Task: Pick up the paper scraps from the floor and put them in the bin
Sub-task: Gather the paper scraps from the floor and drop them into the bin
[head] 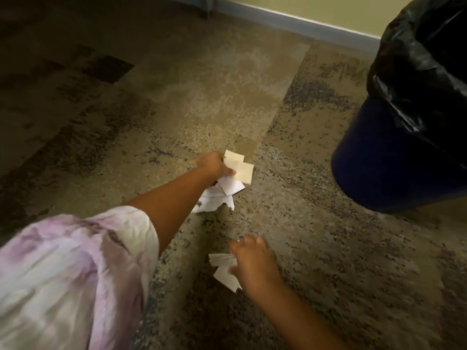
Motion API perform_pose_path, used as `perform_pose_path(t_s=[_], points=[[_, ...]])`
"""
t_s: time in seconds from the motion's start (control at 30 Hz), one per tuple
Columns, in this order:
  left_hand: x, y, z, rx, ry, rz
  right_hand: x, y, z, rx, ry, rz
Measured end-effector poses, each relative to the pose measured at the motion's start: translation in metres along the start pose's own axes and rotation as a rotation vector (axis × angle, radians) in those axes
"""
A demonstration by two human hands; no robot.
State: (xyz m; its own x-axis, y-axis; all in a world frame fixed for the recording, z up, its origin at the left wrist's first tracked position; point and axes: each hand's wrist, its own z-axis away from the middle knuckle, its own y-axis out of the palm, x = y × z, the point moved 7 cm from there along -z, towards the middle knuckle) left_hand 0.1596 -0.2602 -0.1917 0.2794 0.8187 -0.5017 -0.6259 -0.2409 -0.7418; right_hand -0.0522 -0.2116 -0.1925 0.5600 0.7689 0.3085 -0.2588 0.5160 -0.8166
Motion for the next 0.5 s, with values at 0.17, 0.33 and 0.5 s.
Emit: perform_pose_path(t_s=[0.17,0.33,0.5], points=[[-0.013,0.009,-0.007,0.031,-0.210,0.126,-0.002,0.000,-0.007,0.112,0.043,-0.032],[-0.016,0.002,-0.006,0.237,-0.276,0.356,-0.002,-0.001,-0.010,0.198,0.074,-0.024],[-0.004,-0.025,0.014,0.413,-0.052,-0.019,-0.001,-0.004,-0.013,0.259,0.094,-0.031]])
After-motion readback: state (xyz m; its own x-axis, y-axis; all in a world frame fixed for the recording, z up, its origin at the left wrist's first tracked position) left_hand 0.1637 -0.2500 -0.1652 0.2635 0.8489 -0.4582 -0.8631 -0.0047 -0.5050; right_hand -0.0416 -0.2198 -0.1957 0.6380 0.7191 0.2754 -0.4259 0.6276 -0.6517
